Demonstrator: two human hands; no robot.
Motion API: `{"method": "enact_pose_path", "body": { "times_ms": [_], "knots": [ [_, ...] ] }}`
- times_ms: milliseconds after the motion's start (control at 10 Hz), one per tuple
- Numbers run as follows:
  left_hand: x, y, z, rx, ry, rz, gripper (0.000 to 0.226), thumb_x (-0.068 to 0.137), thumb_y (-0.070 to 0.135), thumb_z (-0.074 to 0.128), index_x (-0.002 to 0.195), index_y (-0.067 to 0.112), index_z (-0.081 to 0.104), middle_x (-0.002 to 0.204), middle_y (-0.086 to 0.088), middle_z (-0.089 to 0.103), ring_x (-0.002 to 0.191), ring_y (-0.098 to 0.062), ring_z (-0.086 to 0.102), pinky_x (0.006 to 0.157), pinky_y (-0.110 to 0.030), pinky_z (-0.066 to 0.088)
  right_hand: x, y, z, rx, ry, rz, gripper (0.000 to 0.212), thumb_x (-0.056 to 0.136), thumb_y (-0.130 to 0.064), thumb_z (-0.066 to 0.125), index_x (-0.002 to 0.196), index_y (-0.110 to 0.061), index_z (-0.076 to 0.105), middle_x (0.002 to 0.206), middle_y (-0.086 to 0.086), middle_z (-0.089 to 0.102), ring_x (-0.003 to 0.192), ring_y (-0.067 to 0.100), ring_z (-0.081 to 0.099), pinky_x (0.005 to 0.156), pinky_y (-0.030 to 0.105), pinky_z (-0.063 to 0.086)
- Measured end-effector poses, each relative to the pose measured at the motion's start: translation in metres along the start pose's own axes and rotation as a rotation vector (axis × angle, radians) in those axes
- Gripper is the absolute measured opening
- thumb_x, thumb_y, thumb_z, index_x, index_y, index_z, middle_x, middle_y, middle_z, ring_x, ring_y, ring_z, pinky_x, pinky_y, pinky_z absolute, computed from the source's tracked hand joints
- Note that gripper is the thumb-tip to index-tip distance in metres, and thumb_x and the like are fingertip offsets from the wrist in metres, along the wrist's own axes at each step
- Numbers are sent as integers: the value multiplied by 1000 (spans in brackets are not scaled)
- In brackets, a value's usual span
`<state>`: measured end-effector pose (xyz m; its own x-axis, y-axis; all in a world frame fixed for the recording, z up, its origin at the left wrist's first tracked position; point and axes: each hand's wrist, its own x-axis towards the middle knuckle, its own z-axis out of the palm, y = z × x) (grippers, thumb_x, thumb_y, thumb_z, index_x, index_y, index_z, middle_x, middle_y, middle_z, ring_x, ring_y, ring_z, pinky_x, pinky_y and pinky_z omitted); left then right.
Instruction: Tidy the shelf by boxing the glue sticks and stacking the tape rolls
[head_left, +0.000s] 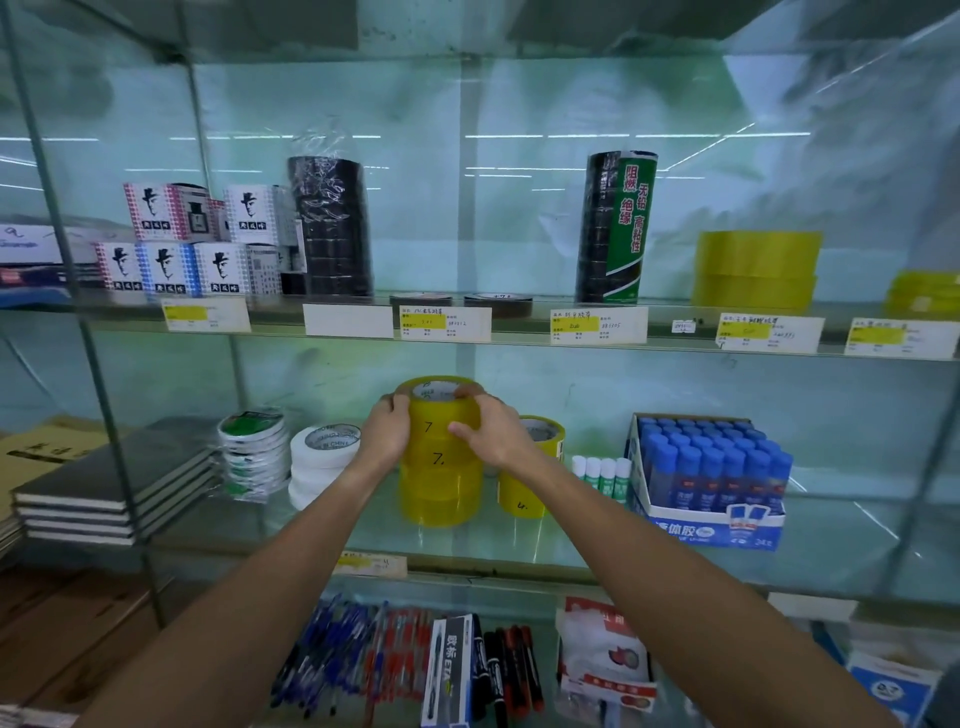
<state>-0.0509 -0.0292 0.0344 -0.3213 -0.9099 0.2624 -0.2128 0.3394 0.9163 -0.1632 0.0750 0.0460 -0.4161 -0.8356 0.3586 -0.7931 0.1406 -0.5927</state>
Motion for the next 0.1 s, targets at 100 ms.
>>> {"method": "enact_pose_path", "body": {
  "times_ms": [100],
  "knots": [
    [-5, 7, -1, 51, 109, 119, 33, 101, 22, 40, 123, 5, 55, 112, -10, 60, 103, -27, 55, 87, -33, 42, -9, -1, -18, -10, 30, -44, 57, 92, -25, 64, 143, -22, 38, 138, 9, 54, 124, 30, 52, 103, 42, 45]
  ]
}}
